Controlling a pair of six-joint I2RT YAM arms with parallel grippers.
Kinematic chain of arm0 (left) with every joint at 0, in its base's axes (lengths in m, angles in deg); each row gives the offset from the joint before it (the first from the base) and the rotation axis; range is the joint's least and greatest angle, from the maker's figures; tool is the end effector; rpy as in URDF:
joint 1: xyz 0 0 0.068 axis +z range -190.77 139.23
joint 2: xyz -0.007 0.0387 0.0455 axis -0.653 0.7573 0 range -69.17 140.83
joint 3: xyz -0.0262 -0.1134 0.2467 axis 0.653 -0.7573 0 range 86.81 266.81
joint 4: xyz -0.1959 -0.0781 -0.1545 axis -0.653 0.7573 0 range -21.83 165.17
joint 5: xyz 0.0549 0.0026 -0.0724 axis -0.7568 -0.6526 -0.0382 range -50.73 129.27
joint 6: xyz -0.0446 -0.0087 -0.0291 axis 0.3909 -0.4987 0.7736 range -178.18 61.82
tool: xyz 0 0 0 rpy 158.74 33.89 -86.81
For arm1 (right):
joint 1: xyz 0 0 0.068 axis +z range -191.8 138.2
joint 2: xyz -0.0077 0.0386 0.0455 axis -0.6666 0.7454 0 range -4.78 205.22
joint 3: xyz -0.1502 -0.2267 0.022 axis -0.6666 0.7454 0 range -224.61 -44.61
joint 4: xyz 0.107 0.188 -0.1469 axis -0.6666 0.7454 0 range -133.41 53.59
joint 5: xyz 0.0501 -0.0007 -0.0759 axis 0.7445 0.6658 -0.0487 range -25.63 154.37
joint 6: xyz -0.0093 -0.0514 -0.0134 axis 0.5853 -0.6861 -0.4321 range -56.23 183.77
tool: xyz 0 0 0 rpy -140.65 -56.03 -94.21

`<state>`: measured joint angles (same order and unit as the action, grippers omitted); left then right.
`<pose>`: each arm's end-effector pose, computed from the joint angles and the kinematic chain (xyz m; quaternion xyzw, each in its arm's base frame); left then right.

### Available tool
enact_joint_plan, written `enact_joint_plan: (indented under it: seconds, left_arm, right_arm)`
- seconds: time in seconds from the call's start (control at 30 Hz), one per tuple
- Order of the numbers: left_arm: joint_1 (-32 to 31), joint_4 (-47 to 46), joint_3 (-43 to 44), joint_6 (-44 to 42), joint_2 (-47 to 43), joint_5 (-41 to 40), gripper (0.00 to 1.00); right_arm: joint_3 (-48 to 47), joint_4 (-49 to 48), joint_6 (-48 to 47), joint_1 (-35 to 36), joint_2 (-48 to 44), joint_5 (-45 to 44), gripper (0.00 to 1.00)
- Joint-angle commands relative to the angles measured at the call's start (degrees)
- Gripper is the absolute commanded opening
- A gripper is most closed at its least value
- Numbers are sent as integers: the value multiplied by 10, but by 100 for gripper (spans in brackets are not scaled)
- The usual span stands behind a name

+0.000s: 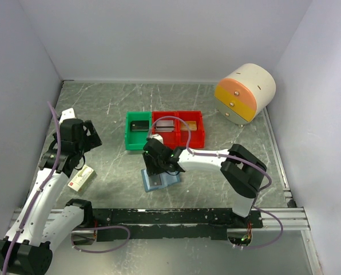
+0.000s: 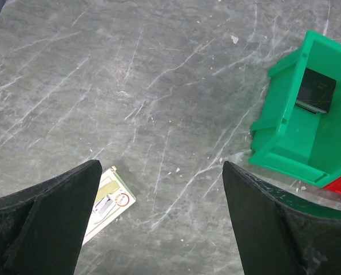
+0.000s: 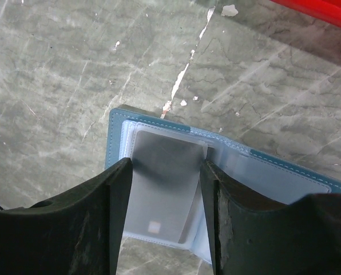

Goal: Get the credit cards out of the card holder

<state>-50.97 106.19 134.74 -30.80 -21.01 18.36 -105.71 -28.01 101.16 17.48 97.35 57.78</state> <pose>0.1728 -0.0182 0.3027 -0.2105 0.8630 0.0163 0.4589 0.1876 0.3076 0.1650 -0.1652 0.9415 0.1789 0.2328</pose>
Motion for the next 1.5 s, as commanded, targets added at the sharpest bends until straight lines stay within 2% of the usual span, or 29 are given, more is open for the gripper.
enact_joint_plan:
  seconds: [0.0, 0.17, 0.27, 0.43, 1.07, 1.47]
  left_arm:
    - [5, 1, 8, -7, 0, 3, 99]
    - [5, -2, 8, -10, -1, 10, 98]
    - [5, -5, 5, -11, -2, 14, 98]
    - [5, -4, 6, -11, 3, 13, 98]
    - [5, -4, 6, -13, 7, 19, 98]
    - [5, -5, 6, -14, 6, 21, 98]
  right_arm:
    - [30, -14, 1, -10, -5, 27, 51]
    - [29, -3, 0, -15, -5, 22, 51]
    - [19, 14, 0, -15, -4, 6, 59]
    - [9, 29, 3, -14, 1, -9, 61]
    - [-27, 70, 14, -2, 30, -36, 66]
    - [-65, 84, 25, 30, 5, -79, 68]
